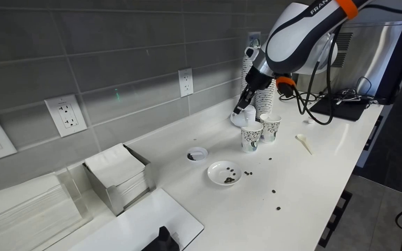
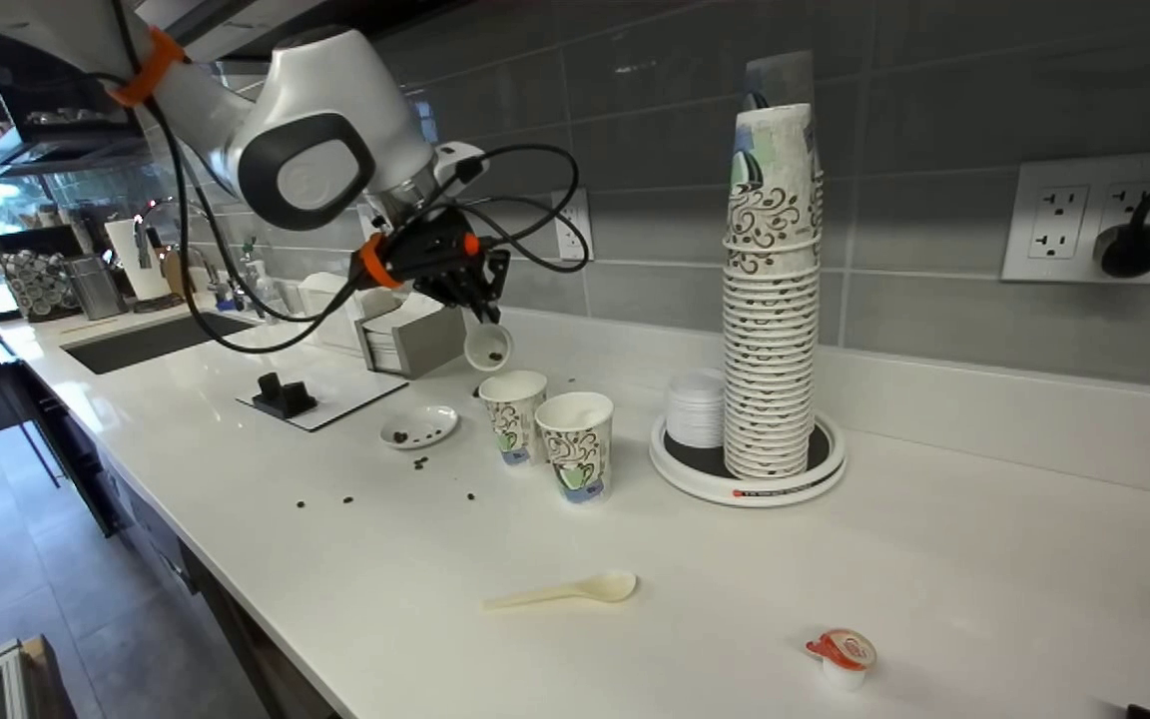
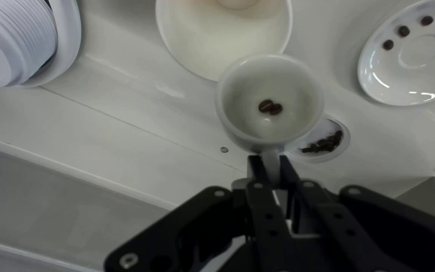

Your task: Transfer the beans from the tea cup to the coffee cup

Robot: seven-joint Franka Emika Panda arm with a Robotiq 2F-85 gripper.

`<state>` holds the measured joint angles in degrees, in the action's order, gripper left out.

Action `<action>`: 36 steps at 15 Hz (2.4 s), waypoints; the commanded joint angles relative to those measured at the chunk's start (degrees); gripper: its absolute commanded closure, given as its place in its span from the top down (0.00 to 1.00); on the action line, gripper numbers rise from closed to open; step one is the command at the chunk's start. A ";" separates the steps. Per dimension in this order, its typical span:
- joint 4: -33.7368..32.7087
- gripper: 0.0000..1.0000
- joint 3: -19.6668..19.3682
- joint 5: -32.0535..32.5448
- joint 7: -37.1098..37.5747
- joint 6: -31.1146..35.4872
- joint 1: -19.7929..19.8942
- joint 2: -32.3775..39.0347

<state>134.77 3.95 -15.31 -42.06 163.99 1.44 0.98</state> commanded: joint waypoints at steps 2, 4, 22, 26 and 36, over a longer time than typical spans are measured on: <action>0.01 0.11 0.00 -0.01 0.00 0.01 0.00 0.00; -0.61 0.03 0.04 -1.23 -1.24 0.56 0.05 0.42; -8.77 0.03 -4.31 -43.32 -43.79 -17.14 5.35 2.12; -9.23 0.03 -6.48 -48.17 -47.81 -23.38 5.75 2.38; -9.72 0.03 -11.33 -64.36 -55.61 -37.07 7.66 4.00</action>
<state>126.52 -6.55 -74.55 -94.39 130.27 8.30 3.50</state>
